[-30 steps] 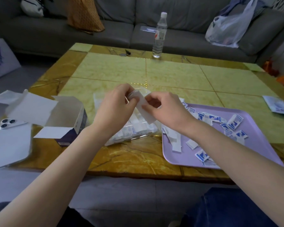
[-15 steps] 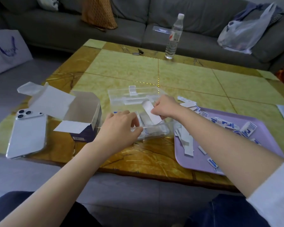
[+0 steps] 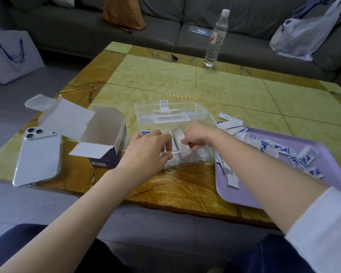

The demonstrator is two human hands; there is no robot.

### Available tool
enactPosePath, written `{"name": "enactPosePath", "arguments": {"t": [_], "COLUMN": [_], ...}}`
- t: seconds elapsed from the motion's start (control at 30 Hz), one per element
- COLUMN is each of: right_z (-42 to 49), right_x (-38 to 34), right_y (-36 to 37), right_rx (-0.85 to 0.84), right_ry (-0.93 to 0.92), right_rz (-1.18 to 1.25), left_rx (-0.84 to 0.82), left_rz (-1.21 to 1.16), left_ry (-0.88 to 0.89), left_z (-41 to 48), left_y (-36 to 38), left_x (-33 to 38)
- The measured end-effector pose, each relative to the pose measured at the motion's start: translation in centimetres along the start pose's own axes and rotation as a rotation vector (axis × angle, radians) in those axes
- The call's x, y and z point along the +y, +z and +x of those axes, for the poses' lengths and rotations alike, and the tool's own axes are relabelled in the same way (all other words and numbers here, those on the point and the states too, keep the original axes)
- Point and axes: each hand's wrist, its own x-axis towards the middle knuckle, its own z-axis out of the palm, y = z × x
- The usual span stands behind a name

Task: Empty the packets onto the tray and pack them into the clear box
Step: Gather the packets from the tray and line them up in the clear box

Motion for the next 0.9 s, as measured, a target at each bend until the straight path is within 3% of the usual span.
{"name": "enactPosePath", "arguments": {"t": [0.47, 0.9], "right_z": [-0.7, -1.0], "right_x": [-0.2, -0.4], "right_y": [-0.5, -0.2], "right_rx": [-0.037, -0.057], "right_ry": [-0.029, -0.036], "right_rz": [-0.155, 0.040], "left_rx": [-0.008, -0.019], "left_rz": [0.003, 0.000], "left_ry": [-0.009, -0.016], "left_z": [0.2, 0.1], "left_y": [0.1, 0.0], "left_x": [0.1, 0.1]}}
